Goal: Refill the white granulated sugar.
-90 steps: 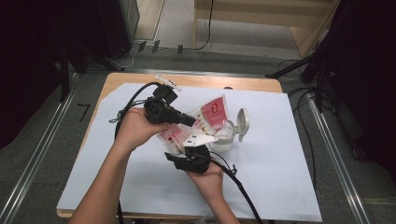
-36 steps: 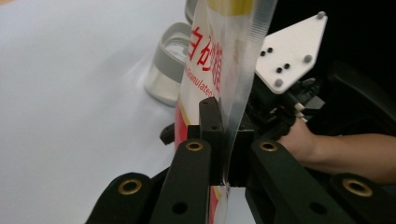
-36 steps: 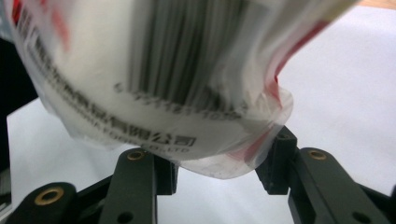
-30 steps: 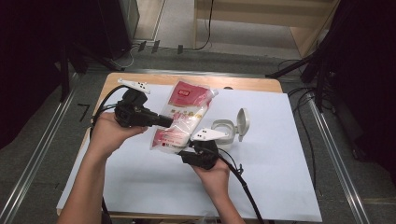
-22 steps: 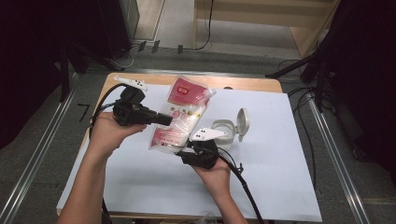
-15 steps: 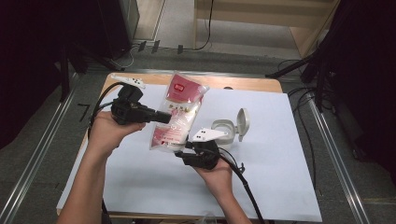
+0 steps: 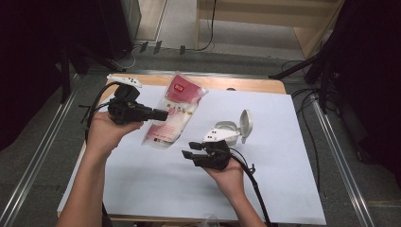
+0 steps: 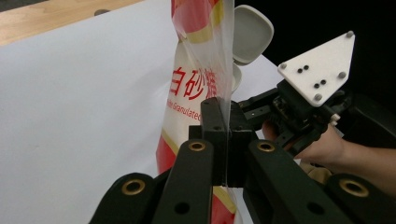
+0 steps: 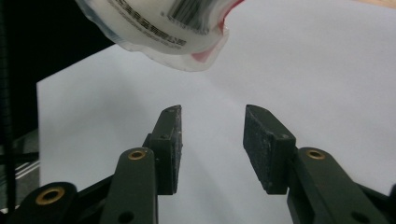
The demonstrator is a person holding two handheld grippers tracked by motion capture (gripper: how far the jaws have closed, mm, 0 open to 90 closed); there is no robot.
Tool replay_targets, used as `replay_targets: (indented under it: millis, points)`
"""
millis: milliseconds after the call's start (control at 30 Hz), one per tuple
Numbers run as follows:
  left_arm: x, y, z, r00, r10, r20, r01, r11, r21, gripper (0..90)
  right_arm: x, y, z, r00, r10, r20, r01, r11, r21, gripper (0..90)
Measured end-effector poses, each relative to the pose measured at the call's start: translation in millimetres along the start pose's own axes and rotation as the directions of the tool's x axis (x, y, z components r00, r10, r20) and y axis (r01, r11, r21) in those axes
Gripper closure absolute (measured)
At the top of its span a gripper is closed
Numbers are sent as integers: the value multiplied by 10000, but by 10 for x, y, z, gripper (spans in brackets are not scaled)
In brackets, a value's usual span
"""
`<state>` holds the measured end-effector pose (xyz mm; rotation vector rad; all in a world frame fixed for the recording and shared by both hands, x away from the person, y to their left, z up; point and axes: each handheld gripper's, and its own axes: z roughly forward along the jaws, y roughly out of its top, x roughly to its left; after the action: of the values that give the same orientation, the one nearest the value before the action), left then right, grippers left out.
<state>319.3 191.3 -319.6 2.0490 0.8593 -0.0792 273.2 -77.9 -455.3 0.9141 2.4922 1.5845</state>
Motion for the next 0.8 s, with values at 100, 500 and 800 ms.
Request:
replay_targets:
  millis: [100,500,800]
  points:
    - [38,-16,24,9999,-118,-64,118,9999,-60,900,-28,7,-53,9999,-69,-123,67,9999,-152,572]
    - [252,-55,192,9975,-343,-612,345,9994,19,900,-191,3,-288,9982,-55,-592,60,9999,87,562]
    - [502,-47,448,9921,-831,-935,846,9963,126,900,-293,-18,-485,9982,56,-600,-60,10000,-65,558]
